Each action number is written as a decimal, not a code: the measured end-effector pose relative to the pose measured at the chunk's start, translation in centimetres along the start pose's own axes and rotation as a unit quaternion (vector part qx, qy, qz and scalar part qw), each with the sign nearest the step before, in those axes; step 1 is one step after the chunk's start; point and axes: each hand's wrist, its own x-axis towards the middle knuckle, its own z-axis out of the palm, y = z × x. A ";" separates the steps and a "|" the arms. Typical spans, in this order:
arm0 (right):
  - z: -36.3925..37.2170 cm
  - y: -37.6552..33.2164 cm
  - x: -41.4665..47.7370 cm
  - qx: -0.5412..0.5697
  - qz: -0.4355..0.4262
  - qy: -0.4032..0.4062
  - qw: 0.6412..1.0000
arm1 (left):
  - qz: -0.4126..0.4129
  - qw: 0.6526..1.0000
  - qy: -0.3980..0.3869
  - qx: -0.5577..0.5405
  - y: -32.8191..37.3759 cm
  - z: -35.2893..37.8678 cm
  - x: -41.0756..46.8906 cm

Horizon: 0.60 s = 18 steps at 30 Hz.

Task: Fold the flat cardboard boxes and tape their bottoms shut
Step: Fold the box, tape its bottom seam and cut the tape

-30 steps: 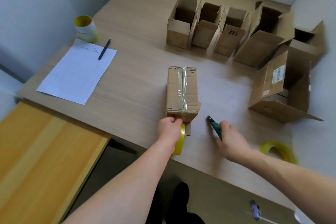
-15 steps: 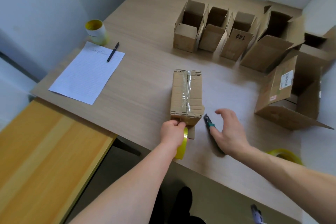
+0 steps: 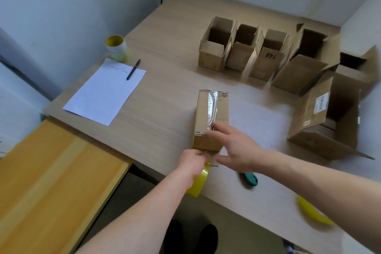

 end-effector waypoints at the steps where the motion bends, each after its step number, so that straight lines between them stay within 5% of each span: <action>1: -0.1 0.2 -0.4 0.029 0.004 0.024 0.999 | 0.017 1.000 -0.016 -0.009 0.1 -0.3 -0.9; 5: -0.6 0.5 -2.4 0.151 0.059 0.145 0.976 | 0.074 0.994 -0.077 -0.033 2.0 -1.1 -3.8; 12: -3.4 -1.0 -5.5 0.480 0.130 0.040 0.866 | 0.118 0.981 -0.105 -0.108 6.9 0.0 -6.5; 18: -5.5 -1.9 -6.2 0.566 0.153 0.124 0.801 | 0.160 0.971 -0.114 -0.139 9.0 2.6 -7.5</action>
